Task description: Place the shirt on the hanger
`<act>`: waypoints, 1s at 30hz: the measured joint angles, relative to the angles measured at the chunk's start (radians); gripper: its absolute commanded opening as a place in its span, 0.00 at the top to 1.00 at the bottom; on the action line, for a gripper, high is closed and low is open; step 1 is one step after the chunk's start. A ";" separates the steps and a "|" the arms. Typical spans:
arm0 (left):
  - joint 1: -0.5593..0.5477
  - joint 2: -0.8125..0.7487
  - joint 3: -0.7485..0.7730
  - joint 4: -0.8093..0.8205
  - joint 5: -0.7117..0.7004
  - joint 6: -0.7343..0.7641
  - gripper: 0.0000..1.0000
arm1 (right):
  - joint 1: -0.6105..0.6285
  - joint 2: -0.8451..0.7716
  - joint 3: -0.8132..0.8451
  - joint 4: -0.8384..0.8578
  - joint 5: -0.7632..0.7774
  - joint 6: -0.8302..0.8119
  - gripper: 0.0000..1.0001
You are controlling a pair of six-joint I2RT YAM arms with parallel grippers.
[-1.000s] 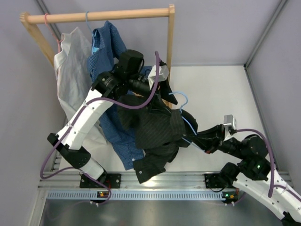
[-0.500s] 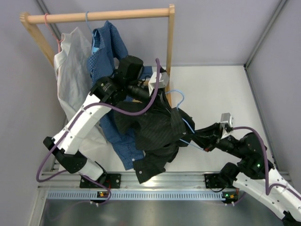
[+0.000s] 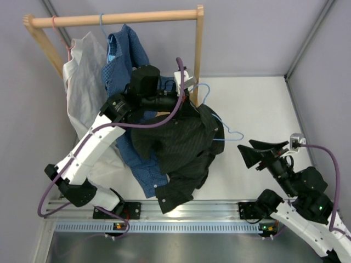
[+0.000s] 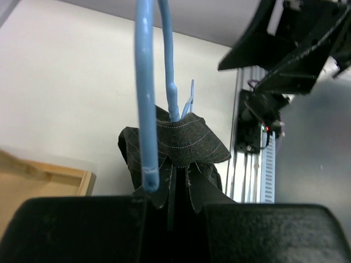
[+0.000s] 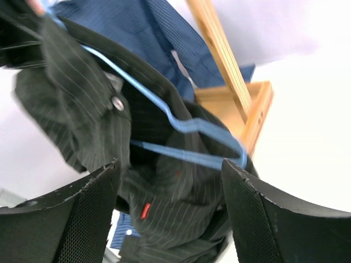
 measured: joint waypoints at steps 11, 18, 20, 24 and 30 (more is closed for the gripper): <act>0.000 -0.231 -0.264 0.265 -0.274 -0.251 1.00 | 0.000 0.100 -0.210 0.087 0.048 0.459 0.40; 0.000 -0.246 -0.331 0.325 -0.332 -0.302 1.00 | 0.000 0.328 -0.214 0.304 0.007 0.515 0.41; 0.000 -0.247 -0.344 0.330 -0.341 -0.308 1.00 | 0.000 0.388 -0.213 0.359 0.005 0.521 0.51; 0.000 -0.250 -0.354 0.332 -0.351 -0.316 1.00 | 0.000 0.503 -0.212 0.456 0.005 0.533 0.64; 0.000 -0.276 -0.369 0.338 -0.352 -0.320 1.00 | 0.000 0.591 -0.212 0.549 0.033 0.546 0.71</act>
